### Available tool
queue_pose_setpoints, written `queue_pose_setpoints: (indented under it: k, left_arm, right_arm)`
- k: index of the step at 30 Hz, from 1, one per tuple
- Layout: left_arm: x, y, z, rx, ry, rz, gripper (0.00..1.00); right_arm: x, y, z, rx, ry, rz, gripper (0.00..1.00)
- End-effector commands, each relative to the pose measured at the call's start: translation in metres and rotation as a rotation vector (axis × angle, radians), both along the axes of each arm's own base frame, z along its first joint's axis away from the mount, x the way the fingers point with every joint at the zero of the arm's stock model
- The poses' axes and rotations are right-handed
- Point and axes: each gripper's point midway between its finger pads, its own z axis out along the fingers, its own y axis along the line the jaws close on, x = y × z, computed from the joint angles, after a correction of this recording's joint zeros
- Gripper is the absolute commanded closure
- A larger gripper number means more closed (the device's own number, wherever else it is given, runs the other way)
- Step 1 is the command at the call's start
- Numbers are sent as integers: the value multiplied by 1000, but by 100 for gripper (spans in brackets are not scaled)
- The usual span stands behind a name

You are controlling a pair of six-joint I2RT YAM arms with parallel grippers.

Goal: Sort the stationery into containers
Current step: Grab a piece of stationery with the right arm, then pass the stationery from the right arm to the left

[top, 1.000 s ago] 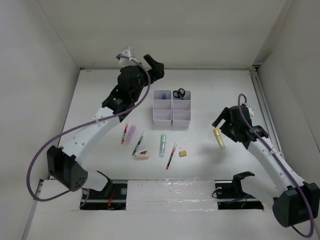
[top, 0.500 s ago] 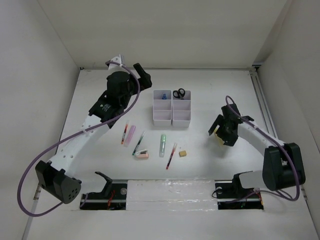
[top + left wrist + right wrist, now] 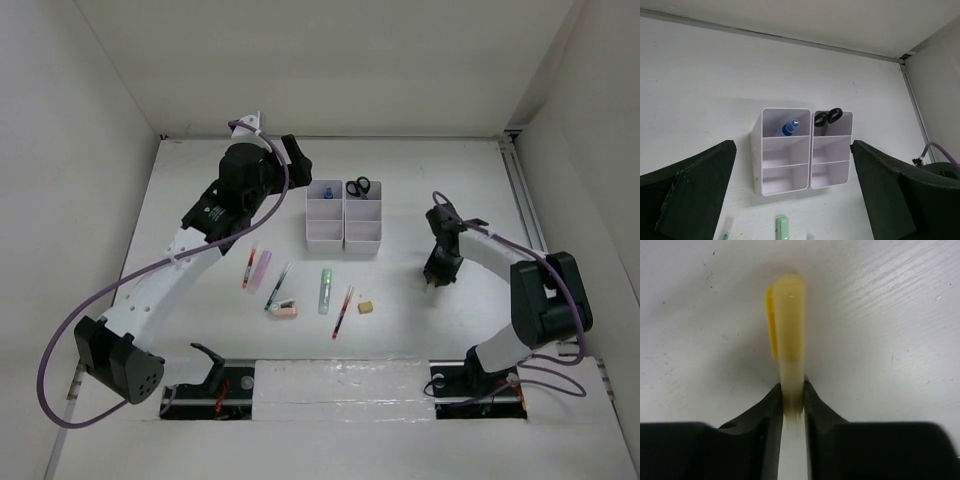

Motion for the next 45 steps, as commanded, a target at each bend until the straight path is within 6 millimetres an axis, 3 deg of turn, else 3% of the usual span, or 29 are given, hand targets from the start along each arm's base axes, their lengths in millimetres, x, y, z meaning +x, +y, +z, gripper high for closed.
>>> queue_pose_setpoints:
  k: [1, 3, 6, 9, 10, 12, 13, 14, 16, 17, 18, 20, 21, 25, 34, 36, 45]
  left_arm:
    - [-5, 1, 38, -36, -103, -21, 0]
    - [-9, -2, 42, -45, -108, -46, 0]
    - [-13, -7, 39, -65, -107, -77, 0]
    - [-20, -14, 42, -100, -124, -128, 0]
    - [-26, -21, 44, -131, -136, -173, 0]
    - [-34, -30, 47, -162, -150, -232, 0]
    - [-37, -36, 45, -170, -153, -270, 0]
    - [-49, -46, 48, -198, -159, -351, 0]
    - [-63, -60, 46, -223, -185, -455, 0]
    - [-71, -69, 43, -229, -182, -507, 0]
    - [-85, -81, 41, -238, -175, -586, 0]
    - [-100, -91, 35, -251, -175, -694, 0]
    - [-118, -99, 31, -280, -156, -804, 0]
    - [-162, -100, 34, -382, -230, -990, 0]
    - [-181, -95, 31, -438, -256, -1031, 0]
    - [-181, -98, 24, -443, -244, -1058, 0]
    - [-192, -104, 29, -522, -304, -1172, 0]
  right_arm:
    - [-6, 6, -3, -9, 23, -14, 80]
    - [-8, 9, 0, -2, 8, -19, 100]
    - [-3, 25, 18, 16, -78, 24, 100]
    - [10, 51, 56, 87, -242, 75, 100]
    - [14, 65, 87, 162, -357, 106, 100]
    - [10, 76, 115, 255, -462, 136, 100]
    - [4, 79, 139, 315, -557, 166, 100]
    - [6, 84, 158, 361, -642, 196, 100]
    - [-9, 99, 179, 465, -718, 298, 100]
    - [-17, 102, 203, 505, -802, 358, 100]
    - [-26, 113, 214, 563, -833, 427, 100]
    - [-35, 118, 232, 611, -892, 486, 100]
    - [-36, 122, 238, 621, -917, 534, 100]
    - [-57, 142, 269, 724, -994, 741, 100]
    - [-66, 170, 284, 878, -1015, 930, 100]
    - [-77, 180, 293, 961, -1015, 1003, 100]
    - [-113, 207, 315, 1120, -1007, 1164, 100]
